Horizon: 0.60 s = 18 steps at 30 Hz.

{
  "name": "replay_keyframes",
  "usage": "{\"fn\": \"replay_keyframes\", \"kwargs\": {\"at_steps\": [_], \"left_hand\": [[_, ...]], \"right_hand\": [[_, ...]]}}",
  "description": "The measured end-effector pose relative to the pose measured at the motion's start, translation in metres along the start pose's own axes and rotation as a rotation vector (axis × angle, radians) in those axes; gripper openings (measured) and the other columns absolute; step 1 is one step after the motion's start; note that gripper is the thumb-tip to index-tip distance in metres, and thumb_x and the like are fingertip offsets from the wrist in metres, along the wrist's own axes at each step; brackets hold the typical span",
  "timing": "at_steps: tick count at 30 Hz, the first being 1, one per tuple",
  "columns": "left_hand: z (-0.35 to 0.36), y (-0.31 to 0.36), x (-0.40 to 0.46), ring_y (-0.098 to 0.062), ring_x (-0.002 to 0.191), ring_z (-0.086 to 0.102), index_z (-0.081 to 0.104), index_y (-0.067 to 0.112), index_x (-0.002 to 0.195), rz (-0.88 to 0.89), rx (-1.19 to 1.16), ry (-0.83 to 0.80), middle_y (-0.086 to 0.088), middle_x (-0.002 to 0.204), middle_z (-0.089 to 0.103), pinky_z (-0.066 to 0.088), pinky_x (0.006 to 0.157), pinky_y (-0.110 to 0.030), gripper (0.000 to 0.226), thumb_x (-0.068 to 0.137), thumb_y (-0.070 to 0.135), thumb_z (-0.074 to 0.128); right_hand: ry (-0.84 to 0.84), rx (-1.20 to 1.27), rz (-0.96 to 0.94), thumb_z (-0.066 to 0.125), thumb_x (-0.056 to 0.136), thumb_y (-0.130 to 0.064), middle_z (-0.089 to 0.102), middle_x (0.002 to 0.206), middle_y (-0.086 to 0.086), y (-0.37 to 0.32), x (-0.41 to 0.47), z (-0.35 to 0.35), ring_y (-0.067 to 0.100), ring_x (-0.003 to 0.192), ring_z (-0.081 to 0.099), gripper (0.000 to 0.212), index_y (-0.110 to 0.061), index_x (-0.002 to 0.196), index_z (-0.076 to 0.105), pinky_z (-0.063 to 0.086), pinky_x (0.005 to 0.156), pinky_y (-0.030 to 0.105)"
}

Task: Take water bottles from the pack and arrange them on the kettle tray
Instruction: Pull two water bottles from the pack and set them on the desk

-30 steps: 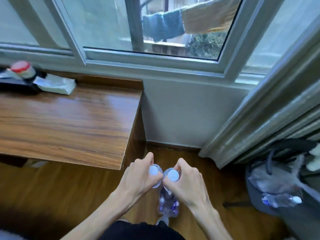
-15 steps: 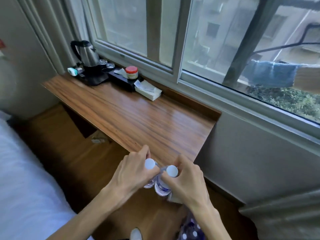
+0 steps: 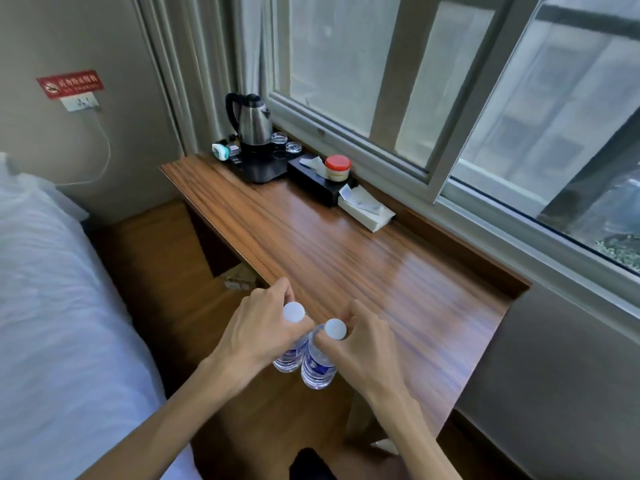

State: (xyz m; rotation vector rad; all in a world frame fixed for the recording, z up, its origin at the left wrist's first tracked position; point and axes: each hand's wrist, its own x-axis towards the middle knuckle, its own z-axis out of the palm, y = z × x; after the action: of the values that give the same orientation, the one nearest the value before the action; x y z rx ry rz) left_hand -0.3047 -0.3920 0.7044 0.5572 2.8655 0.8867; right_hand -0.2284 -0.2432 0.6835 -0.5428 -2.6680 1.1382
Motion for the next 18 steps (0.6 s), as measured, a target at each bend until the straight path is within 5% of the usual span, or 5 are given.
{"fn": "replay_keyframes", "kwargs": {"at_steps": [7, 13, 18], "left_hand": [[-0.015, -0.037, 0.069, -0.014, 0.056, 0.064, 0.050, 0.021, 0.079, -0.055, -0.016, 0.015, 0.002, 0.064, 0.063, 0.054, 0.048, -0.033, 0.030, 0.073, 0.043, 0.071], [-0.023, -0.065, 0.155, -0.020, 0.058, 0.064, 0.050, 0.020, 0.077, -0.045, -0.014, -0.028, -0.002, 0.062, 0.063, 0.053, 0.050, -0.039, 0.032, 0.069, 0.045, 0.069], [-0.033, -0.085, 0.234, -0.016, 0.055, 0.063, 0.051, 0.020, 0.078, -0.038, -0.026, -0.056, -0.003, 0.063, 0.064, 0.053, 0.048, -0.039, 0.032, 0.072, 0.044, 0.071]], "right_hand": [[-0.064, 0.005, 0.014, 0.058, 0.061, -0.058, 0.049, 0.058, -0.005, -0.026, 0.074, 0.035, 0.009, 0.052, 0.042, 0.043, -0.018, 0.073, 0.048, 0.042, 0.046, 0.033], [-0.031, 0.048, 0.037, 0.060, 0.062, -0.055, 0.044, 0.058, -0.006, -0.036, 0.151, 0.066, 0.010, 0.053, 0.035, 0.048, -0.010, 0.075, 0.051, 0.033, 0.047, 0.027], [-0.005, 0.081, 0.088, 0.069, 0.068, -0.045, 0.045, 0.058, -0.004, -0.048, 0.221, 0.089, 0.008, 0.050, 0.036, 0.036, -0.020, 0.069, 0.044, 0.030, 0.043, 0.017]]}}
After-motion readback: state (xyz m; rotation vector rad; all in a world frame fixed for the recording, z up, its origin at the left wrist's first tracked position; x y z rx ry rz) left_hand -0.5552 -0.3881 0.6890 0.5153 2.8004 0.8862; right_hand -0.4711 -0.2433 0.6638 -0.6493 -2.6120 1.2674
